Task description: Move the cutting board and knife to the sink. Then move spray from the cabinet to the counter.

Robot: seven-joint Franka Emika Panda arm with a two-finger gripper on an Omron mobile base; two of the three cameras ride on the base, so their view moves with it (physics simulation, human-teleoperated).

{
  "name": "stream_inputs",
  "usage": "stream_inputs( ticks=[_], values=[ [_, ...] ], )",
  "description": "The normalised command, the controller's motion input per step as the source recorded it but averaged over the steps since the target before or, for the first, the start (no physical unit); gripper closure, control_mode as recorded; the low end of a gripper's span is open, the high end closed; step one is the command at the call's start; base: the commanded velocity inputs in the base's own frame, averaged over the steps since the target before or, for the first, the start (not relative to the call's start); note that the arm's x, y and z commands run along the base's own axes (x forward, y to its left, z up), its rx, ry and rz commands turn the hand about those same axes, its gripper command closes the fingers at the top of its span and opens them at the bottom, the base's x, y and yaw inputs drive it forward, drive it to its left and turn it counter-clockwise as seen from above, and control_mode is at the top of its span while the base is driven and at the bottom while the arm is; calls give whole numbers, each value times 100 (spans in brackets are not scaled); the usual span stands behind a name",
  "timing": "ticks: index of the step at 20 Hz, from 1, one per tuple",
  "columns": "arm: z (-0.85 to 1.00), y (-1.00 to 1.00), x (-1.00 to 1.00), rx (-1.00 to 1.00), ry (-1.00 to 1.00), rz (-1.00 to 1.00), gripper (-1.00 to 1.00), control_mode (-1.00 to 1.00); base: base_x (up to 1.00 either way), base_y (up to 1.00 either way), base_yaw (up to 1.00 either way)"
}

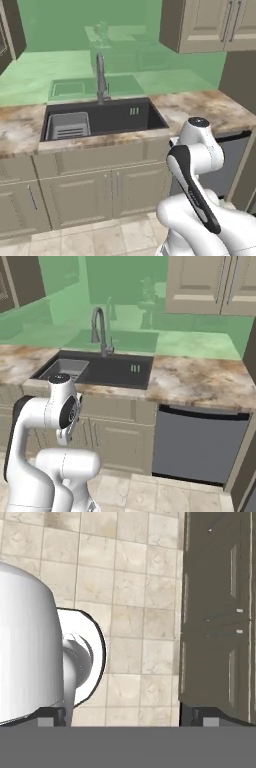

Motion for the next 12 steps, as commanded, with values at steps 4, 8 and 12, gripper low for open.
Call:
stream_inputs(
  ticks=[4,8,12],
  values=[
    [0,0,0,0,0,0,-100,100,-34,76,4],
    [0,0,0,0,0,0,-100,100,-20,71,8],
    [0,0,0,0,0,0,-100,100,-11,71,12]
  ],
)
